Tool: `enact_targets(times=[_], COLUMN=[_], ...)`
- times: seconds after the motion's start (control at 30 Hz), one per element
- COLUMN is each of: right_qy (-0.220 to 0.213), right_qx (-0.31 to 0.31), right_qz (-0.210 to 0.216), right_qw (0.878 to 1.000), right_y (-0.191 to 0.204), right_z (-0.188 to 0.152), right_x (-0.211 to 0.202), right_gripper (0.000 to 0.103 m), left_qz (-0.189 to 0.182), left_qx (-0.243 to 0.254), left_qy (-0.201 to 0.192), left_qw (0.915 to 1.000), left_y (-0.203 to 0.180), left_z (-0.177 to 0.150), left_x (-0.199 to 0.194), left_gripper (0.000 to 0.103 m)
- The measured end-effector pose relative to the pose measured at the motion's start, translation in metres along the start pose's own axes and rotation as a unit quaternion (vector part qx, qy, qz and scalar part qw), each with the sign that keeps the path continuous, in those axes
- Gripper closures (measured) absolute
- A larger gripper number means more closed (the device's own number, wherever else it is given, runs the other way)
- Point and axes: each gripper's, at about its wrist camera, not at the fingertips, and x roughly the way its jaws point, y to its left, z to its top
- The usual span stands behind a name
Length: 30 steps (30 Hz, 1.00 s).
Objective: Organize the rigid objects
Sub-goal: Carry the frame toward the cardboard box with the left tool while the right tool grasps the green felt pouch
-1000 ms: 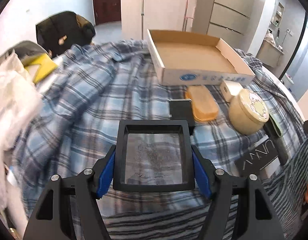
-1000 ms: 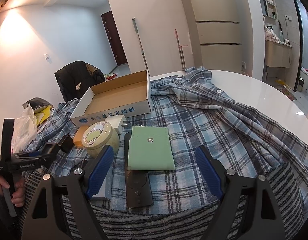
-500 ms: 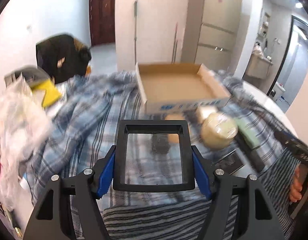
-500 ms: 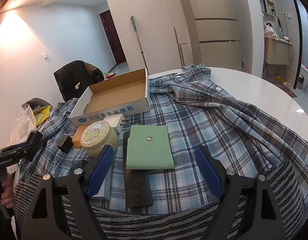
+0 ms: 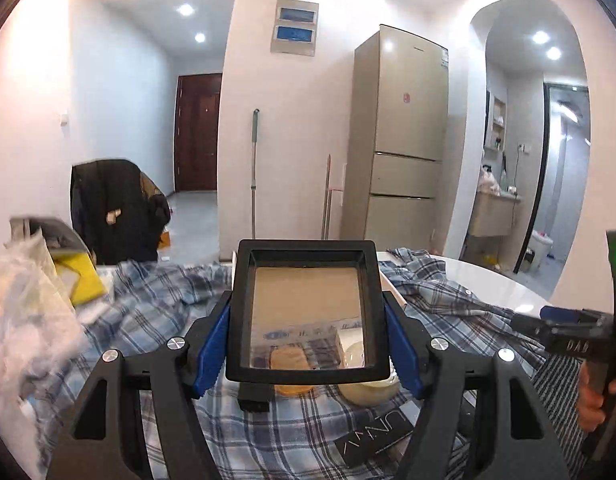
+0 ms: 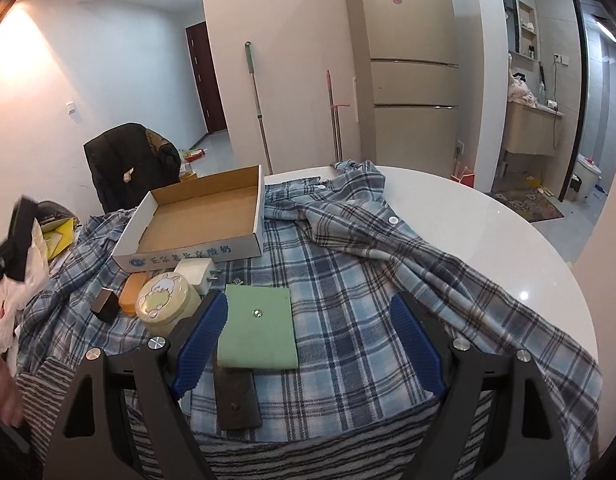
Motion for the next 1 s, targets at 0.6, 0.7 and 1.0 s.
enact_targets(times=[0.6,0.7,1.0], right_qy=[0.174,0.183,0.202], right_qx=[-0.031,-0.042,-0.069], right_qz=[0.13,0.127,0.101], right_qw=[0.976,0.974,0.972], right_y=[0.024,0.029,0.035], right_z=[0.001,-0.004,-0.013], right_x=[0.102,0.107,0.123], right_gripper=[0.032,0.032,0.036], left_qz=[0.045,0.051,0.065], left_qx=[-0.005,-0.004,-0.06], left_qy=[-0.005,-0.002,0.032], left_qw=[0.999,0.9987,0.9956], left_y=[0.018,0.017,0.04], left_z=[-0.027,-0.027,-0.028], left_x=[0.013,0.014,0.025], left_gripper=[0.031,0.031,0.031])
